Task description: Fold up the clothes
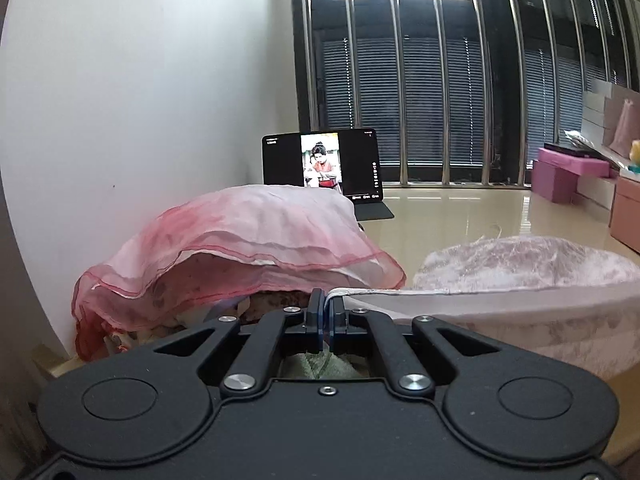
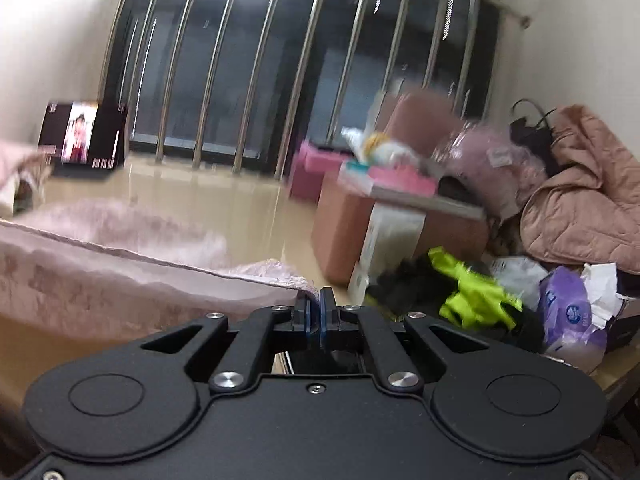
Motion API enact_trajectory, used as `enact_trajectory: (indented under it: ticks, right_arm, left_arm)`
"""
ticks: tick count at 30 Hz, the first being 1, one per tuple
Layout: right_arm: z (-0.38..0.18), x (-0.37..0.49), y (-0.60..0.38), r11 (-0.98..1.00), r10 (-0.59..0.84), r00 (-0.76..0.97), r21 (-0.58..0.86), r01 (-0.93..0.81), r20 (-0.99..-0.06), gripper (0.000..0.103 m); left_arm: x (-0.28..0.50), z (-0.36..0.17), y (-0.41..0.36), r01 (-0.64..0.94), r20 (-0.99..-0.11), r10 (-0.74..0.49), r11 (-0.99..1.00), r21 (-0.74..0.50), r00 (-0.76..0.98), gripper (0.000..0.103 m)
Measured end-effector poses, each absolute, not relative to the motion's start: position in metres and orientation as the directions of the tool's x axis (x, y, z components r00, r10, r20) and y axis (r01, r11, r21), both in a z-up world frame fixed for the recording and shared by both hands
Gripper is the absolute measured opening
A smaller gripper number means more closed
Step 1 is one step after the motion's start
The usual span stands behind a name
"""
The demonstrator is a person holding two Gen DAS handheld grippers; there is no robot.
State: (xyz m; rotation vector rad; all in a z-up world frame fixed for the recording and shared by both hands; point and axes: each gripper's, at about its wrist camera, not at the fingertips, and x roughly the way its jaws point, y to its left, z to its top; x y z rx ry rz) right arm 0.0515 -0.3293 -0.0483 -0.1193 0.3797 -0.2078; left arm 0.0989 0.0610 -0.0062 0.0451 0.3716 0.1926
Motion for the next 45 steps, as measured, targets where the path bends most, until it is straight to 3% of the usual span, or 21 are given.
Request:
enact_trajectory:
  ticks: [3, 7, 12, 20, 24, 30, 36, 41, 45]
  right_arm:
    - [-0.033, 0.061, -0.343, 0.985, -0.173, 0.916, -0.061, 0.162, -0.361, 0.004]
    - [0.018, 0.076, -0.362, 0.993, -0.104, 0.946, 0.018, 0.115, -0.308, 0.004]
    - [0.104, 0.099, -0.374, 0.999, -0.030, 0.971, 0.021, 0.036, -0.237, 0.004]
    - [0.192, 0.094, -0.377, 0.999, 0.038, 0.983, 0.009, -0.037, -0.178, 0.003]
    - [0.200, 0.087, -0.373, 0.999, 0.035, 0.976, -0.006, -0.037, -0.214, 0.003]
    - [0.200, 0.031, -0.368, 0.999, 0.031, 0.988, -0.028, -0.036, -0.153, 0.003]
    - [0.204, -0.016, -0.365, 0.998, 0.045, 0.988, -0.028, -0.050, -0.147, 0.003]
    - [0.217, -0.045, -0.367, 0.997, 0.078, 0.981, -0.009, -0.081, -0.179, 0.003]
    - [0.229, -0.036, -0.369, 0.995, 0.089, 0.964, -0.016, -0.096, -0.252, 0.003]
  left_arm:
    - [0.110, 0.010, 0.065, -0.164, -0.352, 0.179, 0.984, 0.073, 0.919, 0.003]
    - [0.129, 0.064, 0.066, -0.136, -0.267, 0.161, 0.984, 0.111, 0.950, 0.003]
    - [0.150, 0.158, 0.068, -0.115, -0.147, 0.134, 0.985, 0.133, 0.980, 0.003]
    - [0.136, 0.245, 0.080, -0.065, -0.118, 0.079, 0.991, 0.119, 0.990, 0.003]
    - [0.122, 0.249, 0.082, -0.045, -0.158, 0.063, 0.992, 0.114, 0.985, 0.003]
    - [0.060, 0.234, 0.073, -0.040, -0.093, 0.059, 0.978, 0.203, 0.994, 0.003]
    - [0.011, 0.244, 0.073, -0.009, -0.106, 0.031, 0.978, 0.207, 0.994, 0.003]
    - [-0.007, 0.263, 0.080, 0.027, -0.134, 0.000, 0.980, 0.195, 0.991, 0.003]
    - [0.018, 0.271, 0.079, 0.061, -0.233, -0.016, 0.980, 0.188, 0.972, 0.003]
